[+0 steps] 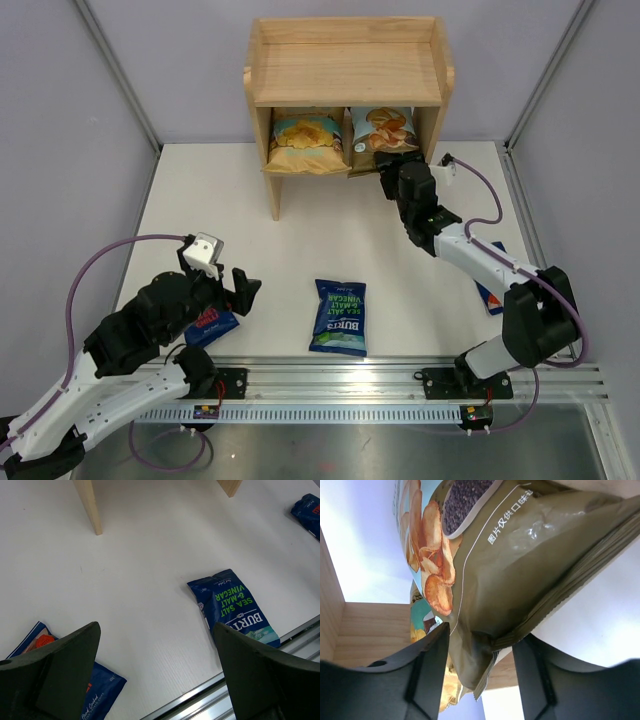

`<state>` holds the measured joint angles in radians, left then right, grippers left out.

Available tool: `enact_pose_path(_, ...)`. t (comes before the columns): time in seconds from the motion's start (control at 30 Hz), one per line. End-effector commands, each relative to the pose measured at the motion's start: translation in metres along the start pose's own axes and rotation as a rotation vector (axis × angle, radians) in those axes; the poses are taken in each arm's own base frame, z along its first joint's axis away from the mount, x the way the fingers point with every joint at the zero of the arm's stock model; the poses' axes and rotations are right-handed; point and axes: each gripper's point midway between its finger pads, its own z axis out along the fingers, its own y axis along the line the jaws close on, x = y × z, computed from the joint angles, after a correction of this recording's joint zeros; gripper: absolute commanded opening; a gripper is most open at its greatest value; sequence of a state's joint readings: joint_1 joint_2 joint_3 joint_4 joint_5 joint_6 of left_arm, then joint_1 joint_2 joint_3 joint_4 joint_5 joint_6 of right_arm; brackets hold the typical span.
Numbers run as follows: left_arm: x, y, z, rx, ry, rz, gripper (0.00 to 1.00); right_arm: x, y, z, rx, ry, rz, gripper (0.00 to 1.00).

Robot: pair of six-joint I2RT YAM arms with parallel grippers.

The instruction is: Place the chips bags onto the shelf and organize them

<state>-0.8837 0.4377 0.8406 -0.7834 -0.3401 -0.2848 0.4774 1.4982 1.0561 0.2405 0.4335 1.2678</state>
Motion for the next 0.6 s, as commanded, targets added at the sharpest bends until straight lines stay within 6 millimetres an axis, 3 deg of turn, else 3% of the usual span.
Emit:
enact_pose_path(0.0, -0.009, -0.003, 0.002, 0.008, -0.030, 0.004, 0.99, -0.015, 0.023, -0.016, -0.064, -0.016, 0.036, 0.61)
enact_pose_path(0.1, -0.009, -0.001, 0.002, -0.004, -0.027, 0.003, 0.99, -0.018, 0.025, -0.024, -0.073, -0.008, 0.039, 0.65)
enact_pose_path(0.23, -0.011, 0.006, 0.002, -0.055, -0.026, -0.016, 0.99, -0.021, 0.022, -0.033, -0.074, -0.005, 0.036, 0.85)
enact_pose_path(0.27, -0.012, 0.008, 0.002, -0.066, -0.026, -0.023, 0.99, -0.021, 0.021, -0.035, -0.072, -0.003, 0.034, 0.99)
enact_pose_path(0.47, -0.024, 0.012, 0.000, -0.130, -0.044, -0.146, 0.99, -0.025, 0.010, -0.053, -0.064, 0.011, -0.004, 1.00)
enact_pose_path(0.57, -0.028, 0.002, 0.009, -0.094, -0.080, -0.229, 0.99, -0.032, 0.005, -0.069, -0.079, 0.002, -0.036, 0.99)
